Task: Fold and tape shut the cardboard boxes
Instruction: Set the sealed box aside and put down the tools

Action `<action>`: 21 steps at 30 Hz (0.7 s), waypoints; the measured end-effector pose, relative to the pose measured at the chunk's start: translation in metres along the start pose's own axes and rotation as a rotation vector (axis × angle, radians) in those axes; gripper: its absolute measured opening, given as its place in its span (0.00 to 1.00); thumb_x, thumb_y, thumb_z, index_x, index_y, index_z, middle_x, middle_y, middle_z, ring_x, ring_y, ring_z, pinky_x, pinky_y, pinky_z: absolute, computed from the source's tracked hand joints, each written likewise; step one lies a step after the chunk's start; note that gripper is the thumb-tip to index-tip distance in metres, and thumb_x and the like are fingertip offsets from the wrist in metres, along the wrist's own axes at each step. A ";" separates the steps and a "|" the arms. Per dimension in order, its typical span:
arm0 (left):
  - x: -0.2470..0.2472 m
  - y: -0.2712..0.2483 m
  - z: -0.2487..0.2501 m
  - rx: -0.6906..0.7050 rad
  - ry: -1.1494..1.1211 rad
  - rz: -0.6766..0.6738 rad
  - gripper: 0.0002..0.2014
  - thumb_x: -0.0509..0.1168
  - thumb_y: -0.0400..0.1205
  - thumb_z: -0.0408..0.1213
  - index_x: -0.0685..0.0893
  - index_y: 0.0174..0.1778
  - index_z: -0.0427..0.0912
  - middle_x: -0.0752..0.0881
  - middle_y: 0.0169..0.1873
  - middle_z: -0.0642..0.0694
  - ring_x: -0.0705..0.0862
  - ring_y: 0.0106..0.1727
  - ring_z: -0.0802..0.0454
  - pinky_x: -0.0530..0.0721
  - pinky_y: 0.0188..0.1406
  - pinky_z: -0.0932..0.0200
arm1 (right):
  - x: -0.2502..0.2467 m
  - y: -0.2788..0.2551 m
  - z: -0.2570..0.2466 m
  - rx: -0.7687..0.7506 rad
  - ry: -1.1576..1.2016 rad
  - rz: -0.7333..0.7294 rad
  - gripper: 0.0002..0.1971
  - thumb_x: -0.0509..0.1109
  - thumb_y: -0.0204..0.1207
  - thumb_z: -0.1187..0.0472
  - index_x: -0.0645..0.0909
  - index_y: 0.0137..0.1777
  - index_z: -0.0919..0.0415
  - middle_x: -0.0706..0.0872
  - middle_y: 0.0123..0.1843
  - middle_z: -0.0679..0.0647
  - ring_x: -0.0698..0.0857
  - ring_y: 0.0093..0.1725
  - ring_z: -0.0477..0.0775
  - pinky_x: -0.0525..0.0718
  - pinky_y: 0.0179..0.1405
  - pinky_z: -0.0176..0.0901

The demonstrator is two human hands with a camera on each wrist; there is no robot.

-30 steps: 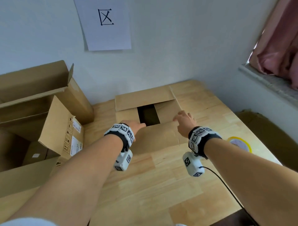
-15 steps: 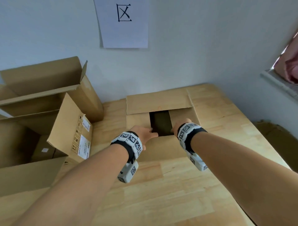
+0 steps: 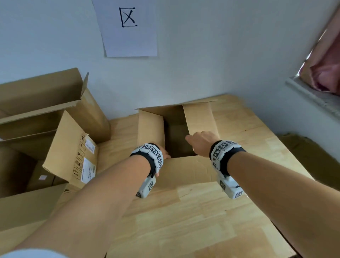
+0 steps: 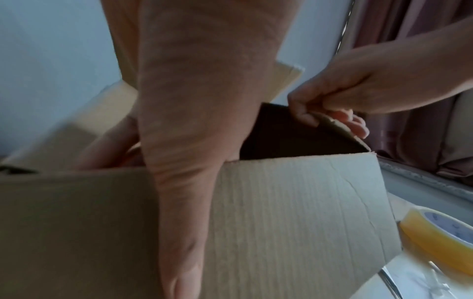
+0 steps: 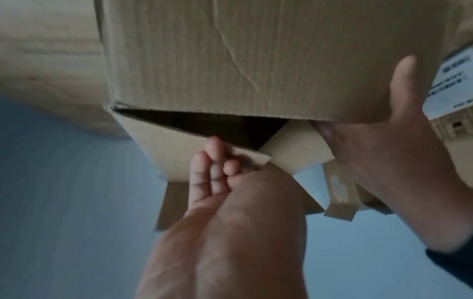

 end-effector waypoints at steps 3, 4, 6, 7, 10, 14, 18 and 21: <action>-0.004 0.002 0.001 -0.063 -0.080 -0.022 0.38 0.67 0.81 0.46 0.56 0.84 0.47 0.51 0.82 0.47 0.68 0.76 0.41 0.75 0.68 0.48 | -0.005 -0.012 0.013 0.057 0.121 0.118 0.07 0.52 0.81 0.69 0.69 0.53 0.60 0.83 0.47 0.60 0.77 0.37 0.59 0.74 0.33 0.48; -0.010 0.002 -0.002 -0.077 -0.098 0.015 0.41 0.70 0.79 0.48 0.55 0.83 0.46 0.49 0.82 0.47 0.71 0.74 0.41 0.78 0.65 0.49 | -0.011 -0.015 0.024 0.105 0.168 0.161 0.06 0.52 0.80 0.69 0.67 0.52 0.59 0.82 0.47 0.61 0.77 0.37 0.59 0.74 0.31 0.48; -0.021 -0.008 -0.007 -0.110 -0.099 0.090 0.42 0.70 0.77 0.54 0.57 0.81 0.41 0.53 0.79 0.46 0.76 0.67 0.43 0.79 0.54 0.54 | -0.023 -0.021 0.049 0.201 0.249 0.252 0.05 0.51 0.79 0.68 0.65 0.49 0.59 0.80 0.45 0.61 0.78 0.36 0.58 0.75 0.30 0.48; -0.024 -0.013 -0.011 -0.133 -0.123 0.149 0.40 0.67 0.78 0.57 0.60 0.79 0.40 0.57 0.76 0.46 0.78 0.62 0.44 0.79 0.49 0.55 | -0.028 -0.024 0.060 0.250 0.282 0.292 0.05 0.50 0.79 0.67 0.65 0.47 0.58 0.80 0.44 0.60 0.78 0.35 0.58 0.75 0.30 0.47; -0.035 -0.032 -0.025 -0.190 -0.346 0.415 0.25 0.59 0.83 0.57 0.72 0.66 0.39 0.65 0.69 0.44 0.80 0.43 0.44 0.80 0.41 0.52 | -0.031 -0.035 0.073 0.372 0.383 0.362 0.07 0.50 0.80 0.58 0.68 0.47 0.58 0.78 0.45 0.57 0.79 0.39 0.59 0.78 0.38 0.49; -0.029 -0.061 -0.044 -0.344 -0.372 0.604 0.07 0.56 0.86 0.35 0.74 0.58 0.39 0.70 0.61 0.44 0.76 0.36 0.44 0.70 0.33 0.53 | -0.017 -0.045 0.078 0.489 0.527 0.333 0.11 0.57 0.77 0.66 0.67 0.59 0.60 0.79 0.49 0.60 0.82 0.44 0.62 0.83 0.42 0.54; -0.006 -0.095 -0.072 -0.505 -0.431 0.707 0.05 0.58 0.81 0.28 0.74 0.50 0.41 0.72 0.51 0.45 0.76 0.34 0.45 0.78 0.34 0.49 | -0.008 -0.048 0.084 0.536 0.658 0.296 0.21 0.53 0.73 0.77 0.65 0.62 0.58 0.81 0.45 0.63 0.82 0.43 0.63 0.86 0.41 0.53; 0.026 -0.112 -0.093 -0.627 -0.583 0.650 0.09 0.57 0.80 0.25 0.73 0.54 0.39 0.70 0.56 0.42 0.74 0.33 0.45 0.76 0.32 0.49 | -0.010 -0.043 0.077 0.545 0.689 0.339 0.22 0.52 0.73 0.77 0.66 0.61 0.55 0.80 0.45 0.62 0.81 0.43 0.62 0.85 0.40 0.53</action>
Point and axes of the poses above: each hand's wrist, its own y-axis towards the middle knuckle, its own x-axis out of the palm, z = x × y, the point moved 7 cm from there along y, towards the middle knuckle
